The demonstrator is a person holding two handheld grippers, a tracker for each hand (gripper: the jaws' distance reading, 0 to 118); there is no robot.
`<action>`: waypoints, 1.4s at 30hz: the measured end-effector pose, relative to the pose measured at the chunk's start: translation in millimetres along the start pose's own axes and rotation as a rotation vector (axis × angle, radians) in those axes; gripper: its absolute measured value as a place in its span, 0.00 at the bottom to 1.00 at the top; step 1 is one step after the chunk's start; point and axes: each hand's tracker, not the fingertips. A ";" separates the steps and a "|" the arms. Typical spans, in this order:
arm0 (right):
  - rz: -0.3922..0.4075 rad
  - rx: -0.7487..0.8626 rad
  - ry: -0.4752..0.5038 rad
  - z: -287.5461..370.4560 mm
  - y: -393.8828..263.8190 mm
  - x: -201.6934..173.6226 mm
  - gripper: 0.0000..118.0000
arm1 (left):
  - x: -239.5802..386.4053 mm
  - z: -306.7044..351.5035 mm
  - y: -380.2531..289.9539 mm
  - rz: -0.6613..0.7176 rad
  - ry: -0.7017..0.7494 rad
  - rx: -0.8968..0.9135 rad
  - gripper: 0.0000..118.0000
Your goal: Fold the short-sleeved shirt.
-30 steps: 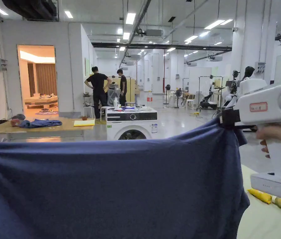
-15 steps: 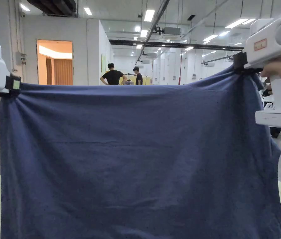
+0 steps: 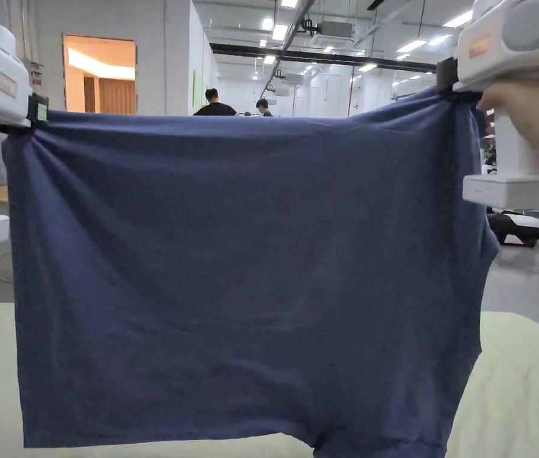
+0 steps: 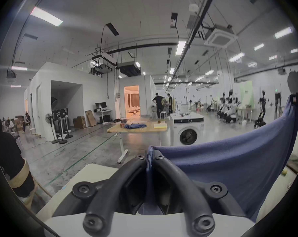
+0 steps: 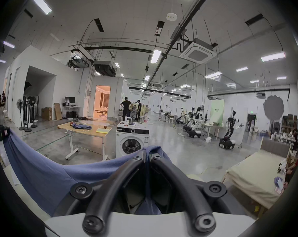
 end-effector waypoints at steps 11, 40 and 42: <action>-0.096 -0.540 0.083 19.9 -331.4 -11.7 0.00 | 29.6 28.1 -271.1 0.059 -0.141 -0.427 0.00; -0.180 -0.797 0.279 445.7 -472.4 97.1 0.00 | -91.6 418.4 -442.2 -0.012 -0.440 -0.573 0.00; -0.159 -0.819 0.277 443.8 -482.9 91.0 0.00 | -91.3 417.7 -451.3 -0.053 -0.456 -0.580 0.00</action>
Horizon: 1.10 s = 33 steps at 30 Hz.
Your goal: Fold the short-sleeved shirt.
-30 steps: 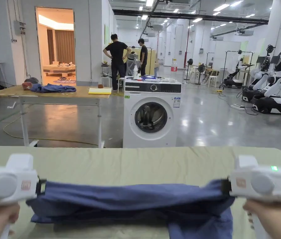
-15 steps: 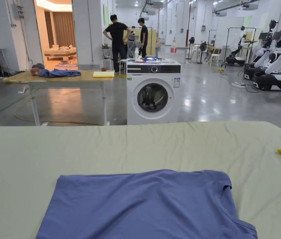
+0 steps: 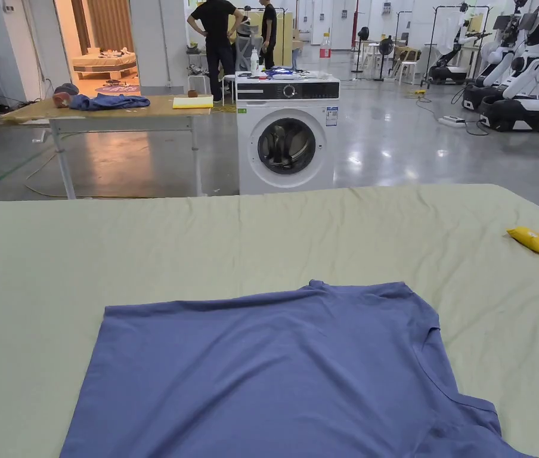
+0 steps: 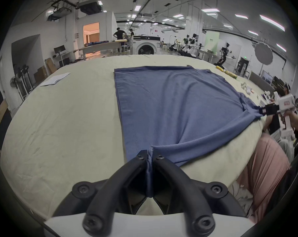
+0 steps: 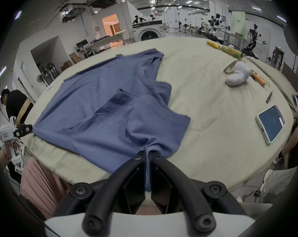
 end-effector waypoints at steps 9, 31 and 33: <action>0.005 0.130 -0.013 19.8 5.3 -20.3 0.98 | -5.7 39.7 1.1 0.114 0.013 0.128 0.71; 0.047 0.739 0.161 117.1 39.1 -147.2 0.00 | 0.6 48.1 44.6 0.559 0.006 -0.082 0.05; 0.043 0.720 0.173 115.5 34.5 -145.3 0.00 | -10.5 22.8 40.9 0.565 0.112 -0.143 0.43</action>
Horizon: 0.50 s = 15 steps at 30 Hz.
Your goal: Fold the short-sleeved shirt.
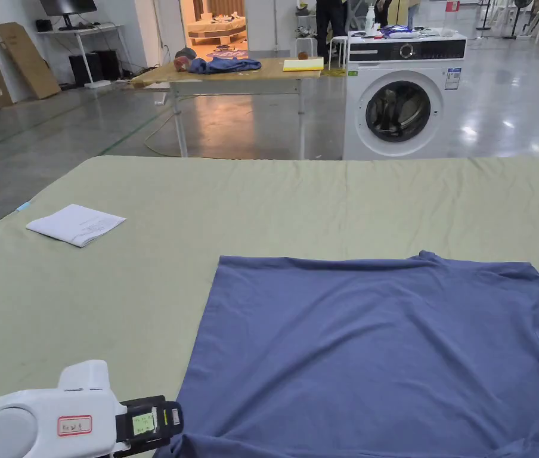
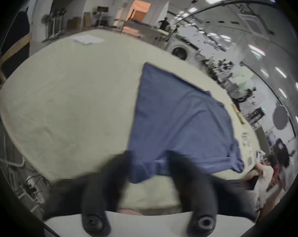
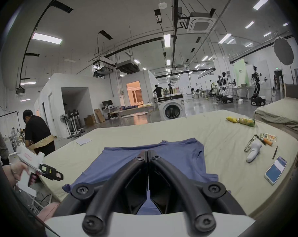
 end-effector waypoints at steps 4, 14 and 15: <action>-0.008 -0.042 -0.011 0.9 -9.0 3.9 0.00 | -0.2 -31.6 0.9 -0.044 0.055 0.005 0.81; 0.028 -0.062 -0.046 -4.2 -9.1 15.9 0.00 | 38.9 -49.5 -45.8 -0.436 0.194 -0.174 0.65; 0.013 -0.068 -0.054 -4.9 -10.5 18.6 0.00 | 39.3 -47.4 -44.9 -0.440 0.194 -0.170 0.57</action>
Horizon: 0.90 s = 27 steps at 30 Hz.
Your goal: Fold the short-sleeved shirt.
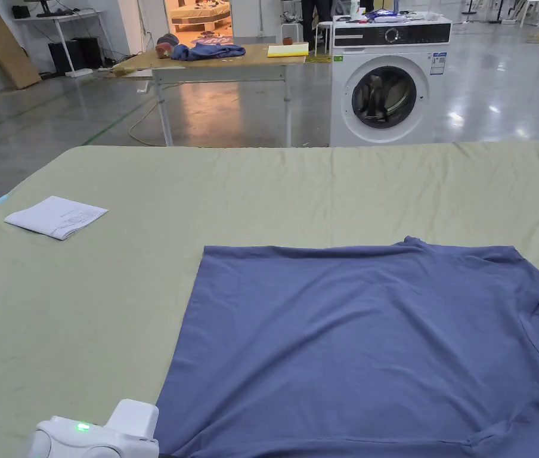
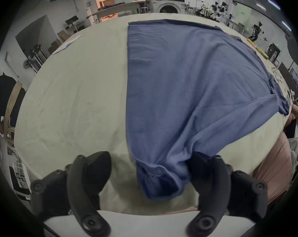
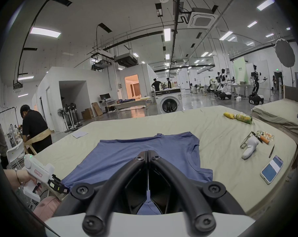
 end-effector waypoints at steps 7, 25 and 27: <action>-0.109 -0.048 -0.066 -0.7 -6.1 24.2 0.00 | 2.8 14.3 -9.8 0.003 -0.092 0.111 0.00; 0.134 -0.826 -0.234 -73.0 -94.6 121.7 0.65 | -0.7 65.0 3.0 0.111 -0.157 0.225 0.00; 0.143 -0.797 -0.171 -65.3 -85.6 111.5 0.30 | 1.7 62.1 -0.3 0.109 -0.152 0.205 0.00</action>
